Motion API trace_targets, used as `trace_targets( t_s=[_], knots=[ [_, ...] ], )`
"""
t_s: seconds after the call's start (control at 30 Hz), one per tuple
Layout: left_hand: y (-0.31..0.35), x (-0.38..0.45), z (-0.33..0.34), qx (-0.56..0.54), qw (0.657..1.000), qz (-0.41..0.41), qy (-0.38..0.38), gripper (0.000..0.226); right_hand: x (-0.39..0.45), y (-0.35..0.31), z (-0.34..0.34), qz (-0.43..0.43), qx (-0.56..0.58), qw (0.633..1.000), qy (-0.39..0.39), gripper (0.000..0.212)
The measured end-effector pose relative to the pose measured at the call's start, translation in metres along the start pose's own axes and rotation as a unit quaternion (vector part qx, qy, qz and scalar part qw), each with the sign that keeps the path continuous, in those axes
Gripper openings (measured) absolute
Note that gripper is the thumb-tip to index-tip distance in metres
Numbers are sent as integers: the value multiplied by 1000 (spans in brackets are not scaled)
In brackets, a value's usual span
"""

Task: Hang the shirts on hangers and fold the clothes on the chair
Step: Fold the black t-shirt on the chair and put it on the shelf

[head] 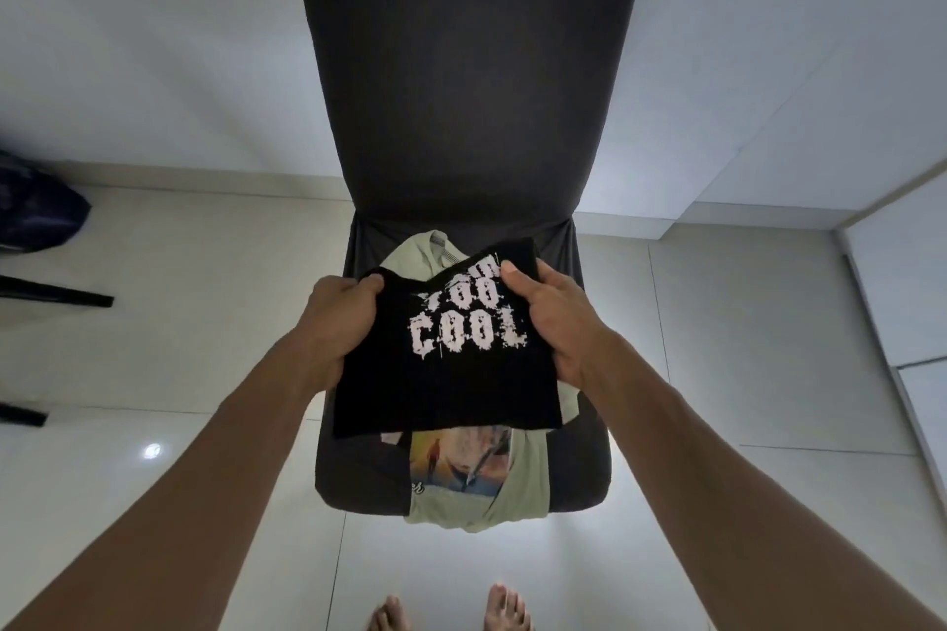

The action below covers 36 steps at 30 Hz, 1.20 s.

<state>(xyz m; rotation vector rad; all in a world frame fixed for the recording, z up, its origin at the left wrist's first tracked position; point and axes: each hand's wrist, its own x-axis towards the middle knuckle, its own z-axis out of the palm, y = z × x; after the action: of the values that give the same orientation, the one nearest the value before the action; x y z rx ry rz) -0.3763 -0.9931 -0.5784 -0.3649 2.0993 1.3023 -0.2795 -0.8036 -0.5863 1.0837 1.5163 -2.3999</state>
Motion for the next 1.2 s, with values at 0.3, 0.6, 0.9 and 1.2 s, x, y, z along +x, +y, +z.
trace_targets(
  t_s=[0.3, 0.6, 0.9, 1.2],
  knots=[
    [-68, 26, 41, 83, 993, 64, 54, 32, 23, 70, -35, -7, -99, 993, 63, 23],
    [-169, 23, 76, 204, 973, 43, 100, 31, 14, 179, -60, -34, -299, 936, 185, 13],
    [-142, 40, 69, 351, 919, 79, 159, 39, 34, 149, -49, -39, -416, 874, 247, 20],
    [-89, 107, 79, 76, 988, 11, 135, 31, 97, 101, -48, -16, -329, 907, 262, 18]
  ],
)
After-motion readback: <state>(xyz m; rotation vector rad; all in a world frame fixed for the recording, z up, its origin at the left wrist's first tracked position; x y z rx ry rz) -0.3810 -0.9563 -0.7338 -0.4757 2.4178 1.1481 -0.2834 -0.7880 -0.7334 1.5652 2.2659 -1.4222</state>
